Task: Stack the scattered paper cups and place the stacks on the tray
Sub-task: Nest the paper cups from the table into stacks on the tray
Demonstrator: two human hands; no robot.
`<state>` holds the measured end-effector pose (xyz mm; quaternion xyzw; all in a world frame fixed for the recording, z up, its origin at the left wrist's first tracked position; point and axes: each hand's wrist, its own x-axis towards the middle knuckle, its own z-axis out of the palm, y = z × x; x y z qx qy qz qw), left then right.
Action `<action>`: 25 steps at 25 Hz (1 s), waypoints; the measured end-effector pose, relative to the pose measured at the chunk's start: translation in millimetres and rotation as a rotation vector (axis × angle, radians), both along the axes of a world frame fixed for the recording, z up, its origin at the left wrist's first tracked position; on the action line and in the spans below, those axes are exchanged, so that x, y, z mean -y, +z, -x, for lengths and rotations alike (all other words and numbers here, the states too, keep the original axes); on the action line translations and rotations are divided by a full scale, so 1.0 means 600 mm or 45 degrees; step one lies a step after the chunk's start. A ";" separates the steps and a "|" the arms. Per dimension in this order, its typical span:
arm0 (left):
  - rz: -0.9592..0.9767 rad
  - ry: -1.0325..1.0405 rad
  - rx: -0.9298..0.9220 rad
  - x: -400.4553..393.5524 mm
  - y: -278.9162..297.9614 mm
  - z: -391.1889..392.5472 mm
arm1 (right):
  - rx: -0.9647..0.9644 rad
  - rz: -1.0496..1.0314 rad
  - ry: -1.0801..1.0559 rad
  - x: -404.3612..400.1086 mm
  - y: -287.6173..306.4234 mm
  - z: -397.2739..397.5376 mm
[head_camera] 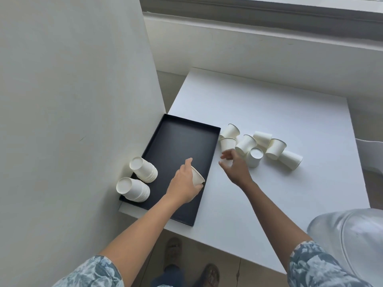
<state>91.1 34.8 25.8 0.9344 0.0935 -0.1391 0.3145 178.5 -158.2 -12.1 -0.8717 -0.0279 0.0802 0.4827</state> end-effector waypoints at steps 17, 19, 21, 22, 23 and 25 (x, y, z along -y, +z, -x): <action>0.181 0.126 -0.005 -0.033 -0.037 -0.006 | 0.035 1.308 0.317 -0.036 -0.044 -0.129; 0.184 0.121 -0.032 -0.035 -0.039 -0.004 | -0.027 1.322 0.336 -0.029 -0.050 -0.123; 0.197 0.127 -0.055 -0.035 -0.041 -0.005 | -0.105 1.223 0.327 -0.020 -0.053 -0.113; 0.206 0.136 -0.065 -0.035 -0.042 -0.005 | -0.142 1.074 0.275 -0.017 -0.052 -0.106; 0.219 0.143 -0.074 -0.034 -0.044 -0.005 | -0.161 0.873 0.196 -0.017 -0.048 -0.096; 0.245 0.148 -0.090 -0.031 -0.047 -0.004 | -0.126 0.394 0.055 -0.023 -0.034 -0.070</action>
